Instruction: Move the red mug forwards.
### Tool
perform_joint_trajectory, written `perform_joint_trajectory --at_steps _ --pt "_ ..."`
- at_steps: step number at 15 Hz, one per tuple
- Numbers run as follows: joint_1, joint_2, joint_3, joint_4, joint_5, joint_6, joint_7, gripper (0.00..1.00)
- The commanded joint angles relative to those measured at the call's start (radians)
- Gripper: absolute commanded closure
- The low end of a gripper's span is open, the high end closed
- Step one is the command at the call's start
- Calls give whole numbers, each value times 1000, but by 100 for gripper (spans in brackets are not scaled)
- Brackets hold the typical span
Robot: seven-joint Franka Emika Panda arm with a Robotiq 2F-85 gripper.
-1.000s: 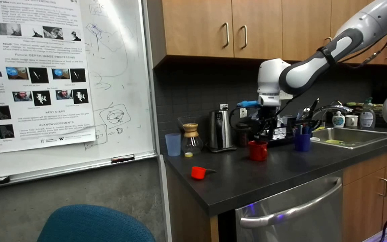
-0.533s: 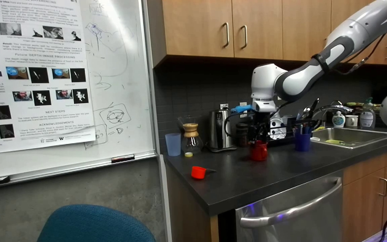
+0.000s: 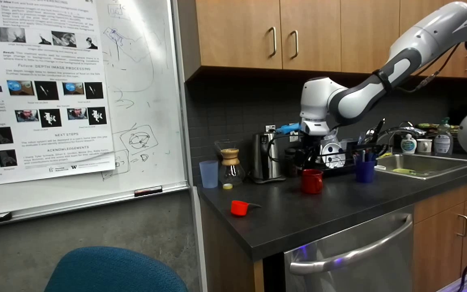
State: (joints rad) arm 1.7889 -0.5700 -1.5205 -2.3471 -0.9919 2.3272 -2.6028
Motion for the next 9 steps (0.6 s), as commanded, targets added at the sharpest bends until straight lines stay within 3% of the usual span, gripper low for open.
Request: perform_joint_trajectory --at_steps 1,9 --pt "74 8 -71 36 -22 12 0 0" --pt "182 -35 -195 97 -35 -12 0 0"
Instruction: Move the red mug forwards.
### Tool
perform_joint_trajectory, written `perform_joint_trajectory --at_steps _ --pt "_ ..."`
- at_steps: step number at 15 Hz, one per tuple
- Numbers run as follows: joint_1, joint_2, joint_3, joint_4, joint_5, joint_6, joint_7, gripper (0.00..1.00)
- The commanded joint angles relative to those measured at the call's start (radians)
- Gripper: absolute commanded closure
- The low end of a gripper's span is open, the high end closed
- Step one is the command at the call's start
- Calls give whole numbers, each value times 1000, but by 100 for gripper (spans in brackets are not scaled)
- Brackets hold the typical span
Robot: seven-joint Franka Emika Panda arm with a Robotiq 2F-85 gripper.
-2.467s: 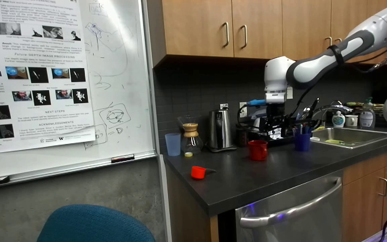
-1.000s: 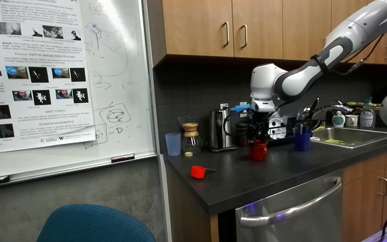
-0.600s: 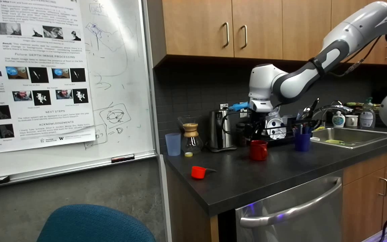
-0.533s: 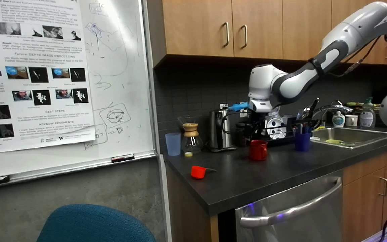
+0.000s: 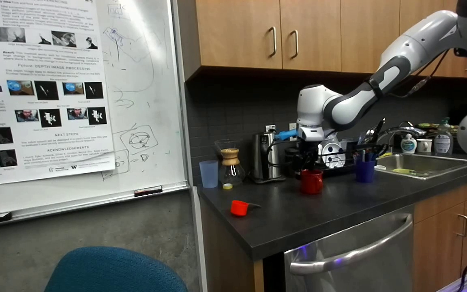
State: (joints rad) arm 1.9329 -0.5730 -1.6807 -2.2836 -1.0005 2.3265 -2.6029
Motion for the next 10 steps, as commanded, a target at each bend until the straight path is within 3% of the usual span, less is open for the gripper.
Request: perform_joint_trajectory --at_steps 1,4,5,7,10 --pt "46 -40 -44 38 -26 -15 0 0" --pt "58 -60 -63 48 -21 -23 0 0" --pt "59 -66 -66 51 -20 -28 0 25" --pt "55 -78 -67 53 -16 -34 1 32" --pt "47 -88 -64 54 -12 -38 1 55"
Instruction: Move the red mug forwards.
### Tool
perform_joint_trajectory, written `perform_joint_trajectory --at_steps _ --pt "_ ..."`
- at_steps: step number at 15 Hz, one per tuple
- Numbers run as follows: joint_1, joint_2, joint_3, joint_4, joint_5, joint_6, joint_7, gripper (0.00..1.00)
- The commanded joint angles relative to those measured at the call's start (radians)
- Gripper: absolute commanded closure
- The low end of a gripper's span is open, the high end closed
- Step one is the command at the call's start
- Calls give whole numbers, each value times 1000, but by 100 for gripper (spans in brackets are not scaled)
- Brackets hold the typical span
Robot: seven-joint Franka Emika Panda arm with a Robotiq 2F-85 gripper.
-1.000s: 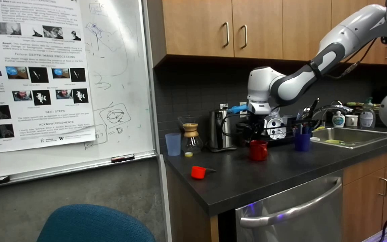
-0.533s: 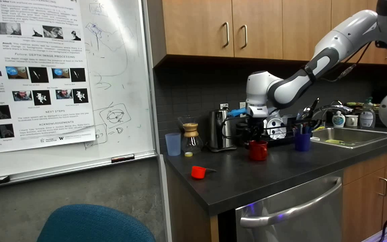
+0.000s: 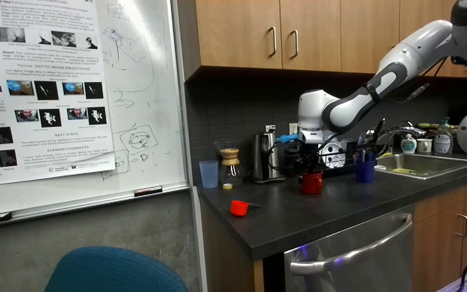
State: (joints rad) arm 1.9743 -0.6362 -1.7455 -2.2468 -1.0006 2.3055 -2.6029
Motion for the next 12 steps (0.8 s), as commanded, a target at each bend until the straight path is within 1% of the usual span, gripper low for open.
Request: perform_joint_trajectory --at_steps 1,3,4,6,8,9,12 --pt "3 -27 3 16 -11 -18 1 65" --pt "-6 -23 11 12 -1 -19 1 78" --pt "-13 -19 18 9 4 -24 4 87" --pt "-48 -2 51 -12 15 -27 18 99" --pt "-83 9 85 -28 19 -25 24 100" --pt "-107 19 109 -38 22 -25 30 98" --pt "-199 38 201 -85 48 -31 45 98"
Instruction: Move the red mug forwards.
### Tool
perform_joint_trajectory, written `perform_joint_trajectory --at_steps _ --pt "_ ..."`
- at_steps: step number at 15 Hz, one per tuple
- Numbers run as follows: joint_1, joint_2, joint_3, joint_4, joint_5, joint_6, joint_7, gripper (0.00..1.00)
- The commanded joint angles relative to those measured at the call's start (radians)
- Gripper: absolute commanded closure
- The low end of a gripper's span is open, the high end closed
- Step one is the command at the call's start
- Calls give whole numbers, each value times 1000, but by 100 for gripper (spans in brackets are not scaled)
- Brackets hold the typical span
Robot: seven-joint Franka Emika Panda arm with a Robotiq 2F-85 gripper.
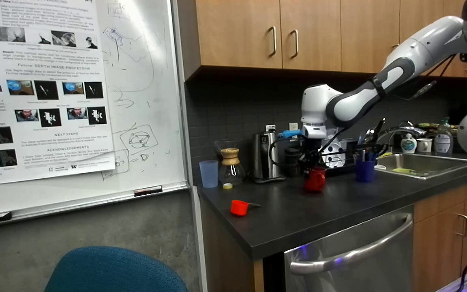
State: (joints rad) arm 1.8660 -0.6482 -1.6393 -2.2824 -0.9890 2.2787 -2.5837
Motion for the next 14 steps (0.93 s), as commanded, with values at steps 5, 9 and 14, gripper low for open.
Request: perform_joint_trajectory --at_steps 5,9,14 --pt "-288 90 296 -153 117 -8 25 98" --pt "-439 140 465 -244 185 31 5 98" --pt "-620 205 696 -334 308 98 -39 98"
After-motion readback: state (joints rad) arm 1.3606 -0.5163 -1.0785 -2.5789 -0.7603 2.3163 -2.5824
